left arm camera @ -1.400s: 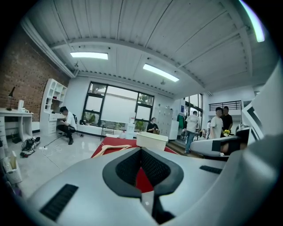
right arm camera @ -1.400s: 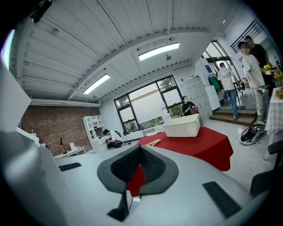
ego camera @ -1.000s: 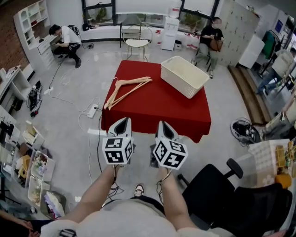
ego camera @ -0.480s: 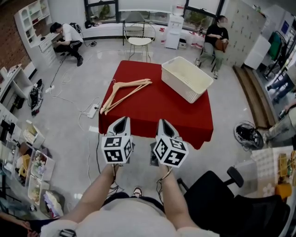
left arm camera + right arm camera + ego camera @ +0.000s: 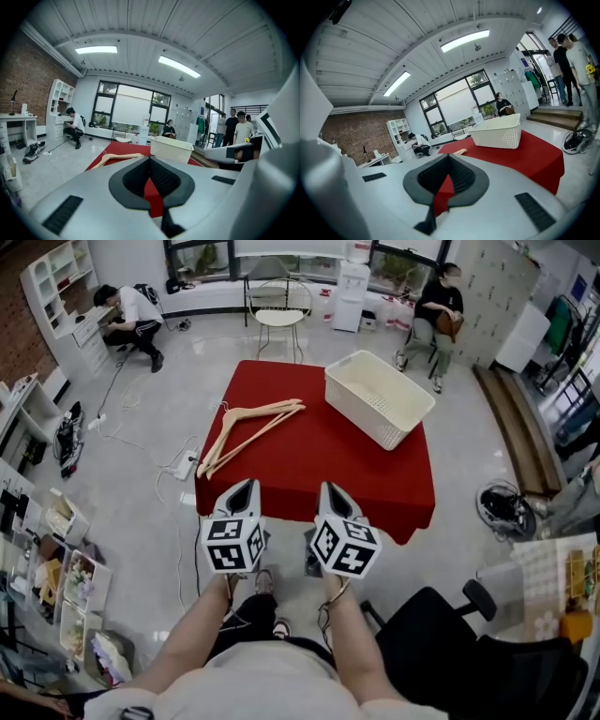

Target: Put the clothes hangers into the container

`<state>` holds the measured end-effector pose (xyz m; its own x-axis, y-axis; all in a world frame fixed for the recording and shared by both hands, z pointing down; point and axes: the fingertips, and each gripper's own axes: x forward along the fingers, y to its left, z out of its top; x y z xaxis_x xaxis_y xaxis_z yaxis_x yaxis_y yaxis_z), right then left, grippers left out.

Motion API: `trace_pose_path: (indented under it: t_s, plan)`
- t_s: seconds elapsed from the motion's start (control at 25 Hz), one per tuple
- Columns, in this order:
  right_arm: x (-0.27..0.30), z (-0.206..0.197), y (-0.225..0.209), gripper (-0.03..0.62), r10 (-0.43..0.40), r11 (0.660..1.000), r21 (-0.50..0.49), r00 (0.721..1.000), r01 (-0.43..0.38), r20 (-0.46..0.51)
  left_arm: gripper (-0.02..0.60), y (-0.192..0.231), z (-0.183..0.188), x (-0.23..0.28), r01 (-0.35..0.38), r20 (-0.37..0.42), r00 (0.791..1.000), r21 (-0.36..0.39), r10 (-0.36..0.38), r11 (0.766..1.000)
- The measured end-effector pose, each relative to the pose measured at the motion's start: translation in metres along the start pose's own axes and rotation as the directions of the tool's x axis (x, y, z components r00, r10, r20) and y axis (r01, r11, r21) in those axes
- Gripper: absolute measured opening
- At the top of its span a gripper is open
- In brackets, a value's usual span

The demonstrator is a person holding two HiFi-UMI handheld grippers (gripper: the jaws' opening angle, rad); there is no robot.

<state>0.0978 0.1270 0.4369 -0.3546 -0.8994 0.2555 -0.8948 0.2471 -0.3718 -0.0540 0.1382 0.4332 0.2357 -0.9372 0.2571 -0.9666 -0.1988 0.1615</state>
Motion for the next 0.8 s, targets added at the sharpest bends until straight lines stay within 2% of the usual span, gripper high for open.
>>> trace_pose_path:
  t_s: [0.44,0.8]
  plan:
    - [0.081,0.042,-0.007,0.015,-0.019,0.997,-0.07,0.999,0.021,0.028,0.003,0.024,0.03,0.09,0.053,0.028,0.998,-0.018,-0.052,0.998]
    - [0.165,0.079,-0.024,0.015,-0.062,0.996,-0.063,0.998,0.064,0.028,0.002,0.045,0.056,0.184,0.096,-0.014,0.995,-0.017,-0.096,0.995]
